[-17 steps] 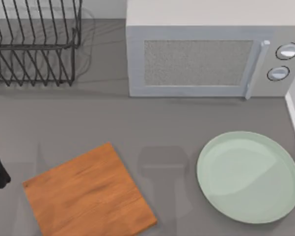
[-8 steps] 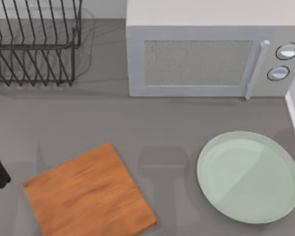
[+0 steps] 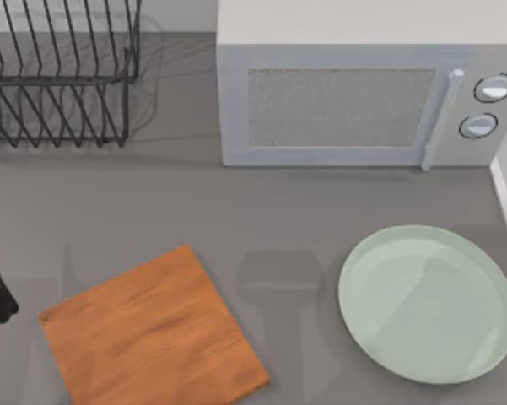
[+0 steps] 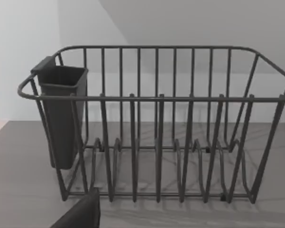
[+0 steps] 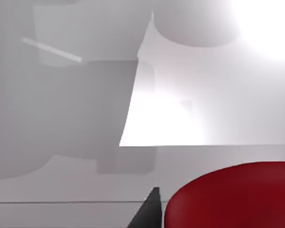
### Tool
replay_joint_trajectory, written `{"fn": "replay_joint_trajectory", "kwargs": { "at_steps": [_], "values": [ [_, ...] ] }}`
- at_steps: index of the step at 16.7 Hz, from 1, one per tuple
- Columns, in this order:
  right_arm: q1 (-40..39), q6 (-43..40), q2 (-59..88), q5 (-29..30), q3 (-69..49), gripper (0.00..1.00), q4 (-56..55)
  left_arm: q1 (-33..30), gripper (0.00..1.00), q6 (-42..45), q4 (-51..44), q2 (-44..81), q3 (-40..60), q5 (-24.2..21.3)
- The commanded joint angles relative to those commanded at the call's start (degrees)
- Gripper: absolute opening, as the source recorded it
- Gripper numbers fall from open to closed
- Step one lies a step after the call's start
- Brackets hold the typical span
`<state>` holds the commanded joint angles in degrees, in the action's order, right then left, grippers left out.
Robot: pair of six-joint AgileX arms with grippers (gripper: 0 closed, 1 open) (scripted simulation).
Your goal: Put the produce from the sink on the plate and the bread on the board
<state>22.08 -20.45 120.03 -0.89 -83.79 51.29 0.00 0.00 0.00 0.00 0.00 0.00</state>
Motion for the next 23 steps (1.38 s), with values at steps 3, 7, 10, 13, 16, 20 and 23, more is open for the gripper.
{"fn": "replay_joint_trajectory", "kwargs": {
  "at_steps": [3, 7, 10, 13, 16, 20, 23],
  "values": [
    [-1.7, 2.0, -2.1, 0.2, -1.1, 0.0, 1.1, 0.0, 1.0, 0.0, 0.0, 0.0, 0.0, 0.0],
    [-7.5, 8.5, -5.7, 0.6, -0.1, 0.0, 4.9, 0.0, 1.0, 0.0, 0.0, 0.0, 0.0, 0.0],
    [-13.9, 15.3, -8.8, 0.9, 1.9, 0.0, 8.6, 0.0, 1.0, 0.0, 0.0, 0.0, 0.0, 0.0],
    [-21.3, 23.0, -11.9, 1.2, 4.1, 0.0, 12.3, 0.0, 1.0, 0.0, 0.0, 0.0, 0.0, 0.0],
    [-29.2, 30.8, -14.8, 1.3, 5.8, 0.0, 15.3, 0.0, 1.0, 0.0, 0.0, 0.0, 0.0, 0.0],
    [-39.3, 40.0, -18.1, 1.2, 6.6, 0.0, 17.4, 0.0, 1.0, 0.0, 0.0, 0.0, 0.0, 0.0],
    [-45.4, 45.2, -20.0, 1.1, 6.3, 0.0, 17.8, 0.0, 1.0, 0.0, 0.0, 0.0, 0.0, 0.0]
  ]
}}
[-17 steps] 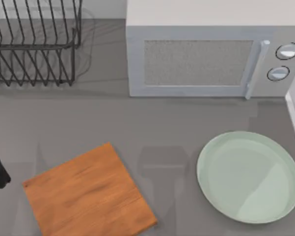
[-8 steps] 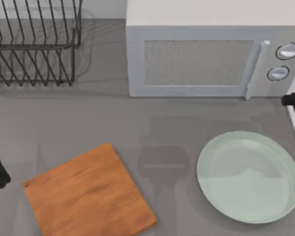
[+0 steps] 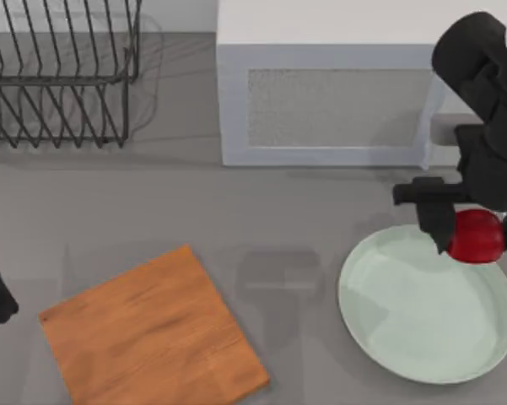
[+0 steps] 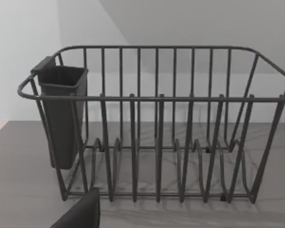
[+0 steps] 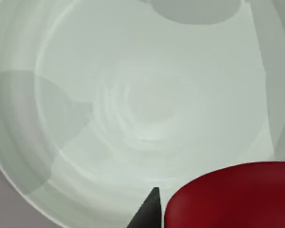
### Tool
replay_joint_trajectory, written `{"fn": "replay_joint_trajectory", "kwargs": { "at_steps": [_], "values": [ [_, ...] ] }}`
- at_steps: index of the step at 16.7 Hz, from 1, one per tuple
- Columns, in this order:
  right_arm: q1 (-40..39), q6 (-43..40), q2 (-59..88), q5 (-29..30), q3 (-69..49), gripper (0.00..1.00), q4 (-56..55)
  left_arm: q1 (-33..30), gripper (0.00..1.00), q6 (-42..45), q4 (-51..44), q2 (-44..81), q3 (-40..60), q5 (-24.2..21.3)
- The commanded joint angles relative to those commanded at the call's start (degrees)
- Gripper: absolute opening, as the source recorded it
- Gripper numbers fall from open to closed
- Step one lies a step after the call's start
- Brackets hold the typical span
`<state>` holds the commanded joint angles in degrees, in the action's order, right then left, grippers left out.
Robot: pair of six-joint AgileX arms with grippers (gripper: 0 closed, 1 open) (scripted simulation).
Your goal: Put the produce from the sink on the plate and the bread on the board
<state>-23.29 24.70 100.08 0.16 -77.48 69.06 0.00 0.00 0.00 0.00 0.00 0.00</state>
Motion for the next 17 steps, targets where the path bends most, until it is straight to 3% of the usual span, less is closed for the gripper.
{"fn": "replay_joint_trajectory", "kwargs": {
  "at_steps": [9, 17],
  "values": [
    [-4.0, 3.3, -1.2, -0.2, -0.4, 0.0, -0.1, 0.0, 1.0, 0.0, 0.0, 0.0, 0.0, 0.0],
    [-4.0, 3.3, -1.2, -0.2, -0.4, 0.6, -0.1, 0.0, 1.0, 0.0, 0.0, 0.0, 0.0, 0.0]
  ]
}}
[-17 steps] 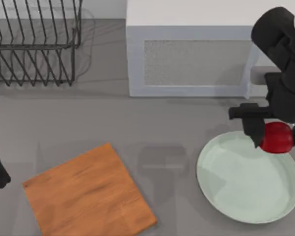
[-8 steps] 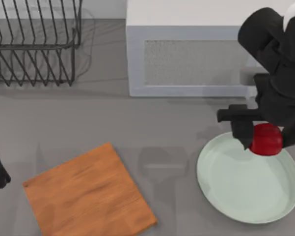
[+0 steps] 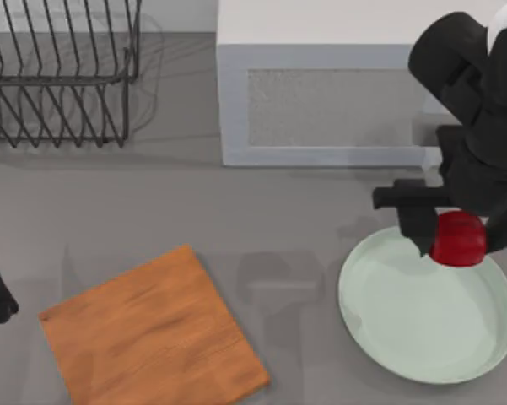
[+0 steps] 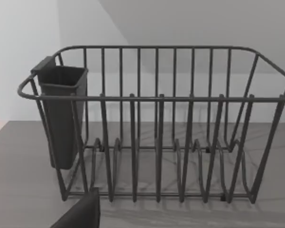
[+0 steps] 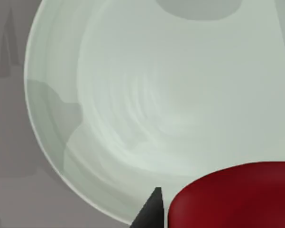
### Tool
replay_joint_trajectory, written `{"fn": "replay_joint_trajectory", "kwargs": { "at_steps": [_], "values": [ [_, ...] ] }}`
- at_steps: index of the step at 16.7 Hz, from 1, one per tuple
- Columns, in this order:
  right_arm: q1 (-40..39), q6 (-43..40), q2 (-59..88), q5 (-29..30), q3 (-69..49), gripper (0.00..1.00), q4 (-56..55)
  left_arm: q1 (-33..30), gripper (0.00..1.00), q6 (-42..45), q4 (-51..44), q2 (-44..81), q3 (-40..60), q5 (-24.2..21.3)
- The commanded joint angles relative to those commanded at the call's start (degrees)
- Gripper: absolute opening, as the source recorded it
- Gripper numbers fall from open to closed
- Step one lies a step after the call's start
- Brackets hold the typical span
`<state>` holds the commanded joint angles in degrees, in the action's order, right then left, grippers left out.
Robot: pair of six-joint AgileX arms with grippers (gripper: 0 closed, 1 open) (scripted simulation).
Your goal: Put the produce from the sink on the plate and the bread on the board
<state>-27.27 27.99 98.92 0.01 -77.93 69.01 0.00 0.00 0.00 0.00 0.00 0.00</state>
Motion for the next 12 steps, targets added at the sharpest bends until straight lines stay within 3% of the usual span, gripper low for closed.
{"fn": "replay_joint_trajectory", "kwargs": {
  "at_steps": [5, 12],
  "values": [
    [0.0, 0.0, 0.0, 0.0, 0.0, 0.98, 0.0, 0.0, 1.0, 0.0, 0.0, 0.0, 0.0, 0.0],
    [0.0, 0.0, 0.0, 0.0, 0.0, 1.0, 0.0, 0.0, 1.0, 0.0, 0.0, 0.0, 0.0, 0.0]
  ]
}}
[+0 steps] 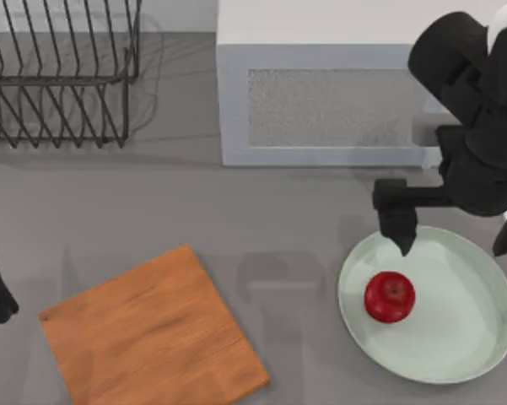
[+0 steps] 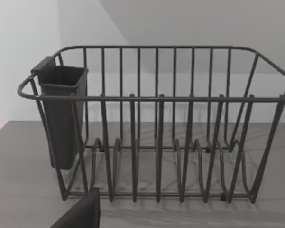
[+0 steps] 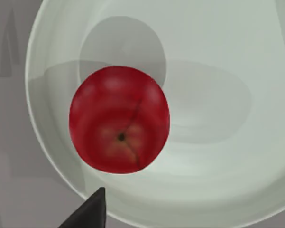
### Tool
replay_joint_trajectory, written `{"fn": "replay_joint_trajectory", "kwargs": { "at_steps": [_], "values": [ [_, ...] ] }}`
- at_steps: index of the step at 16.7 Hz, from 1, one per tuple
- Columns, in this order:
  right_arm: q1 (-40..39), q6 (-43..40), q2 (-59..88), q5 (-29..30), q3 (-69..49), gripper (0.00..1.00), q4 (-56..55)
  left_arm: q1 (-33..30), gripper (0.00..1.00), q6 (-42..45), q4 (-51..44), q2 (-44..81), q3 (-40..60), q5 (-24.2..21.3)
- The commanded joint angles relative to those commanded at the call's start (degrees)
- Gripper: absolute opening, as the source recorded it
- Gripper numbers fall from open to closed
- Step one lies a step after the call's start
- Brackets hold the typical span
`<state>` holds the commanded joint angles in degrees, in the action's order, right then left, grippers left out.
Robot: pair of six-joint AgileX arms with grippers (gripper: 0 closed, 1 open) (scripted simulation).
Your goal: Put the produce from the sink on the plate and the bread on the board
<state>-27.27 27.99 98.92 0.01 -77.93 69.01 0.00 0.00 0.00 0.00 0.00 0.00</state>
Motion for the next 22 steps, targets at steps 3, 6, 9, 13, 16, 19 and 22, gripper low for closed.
{"fn": "replay_joint_trajectory", "kwargs": {
  "at_steps": [3, 6, 9, 13, 16, 19, 22],
  "values": [
    [0.1, 0.0, 0.0, 0.0, 0.0, 1.0, 0.0, 0.0, 1.0, 0.0, 0.0, 0.0, 0.0, 0.0],
    [1.1, -1.0, -3.4, 0.0, 2.7, 1.0, -2.4, 0.0, 1.0, 0.0, 0.0, 0.0, 0.0, 0.0],
    [3.4, -3.4, -11.8, 0.0, 9.3, 1.0, -8.3, 0.0, 1.0, 0.0, 0.0, 0.0, 0.0, 0.0],
    [8.0, -8.2, -29.8, 0.0, 23.0, 1.0, -20.3, 0.0, 1.0, 0.0, 0.0, 0.0, 0.0, 0.0],
    [12.3, -12.6, -46.4, 0.0, 35.3, 1.0, -31.1, 0.0, 1.0, 0.0, 0.0, 0.0, 0.0, 0.0],
    [16.8, -17.2, -63.6, 0.0, 48.2, 1.0, -42.4, 0.0, 1.0, 0.0, 0.0, 0.0, 0.0, 0.0],
    [21.0, -21.6, -79.4, 0.0, 60.6, 1.0, -53.3, 0.0, 1.0, 0.0, 0.0, 0.0, 0.0, 0.0]
  ]
}}
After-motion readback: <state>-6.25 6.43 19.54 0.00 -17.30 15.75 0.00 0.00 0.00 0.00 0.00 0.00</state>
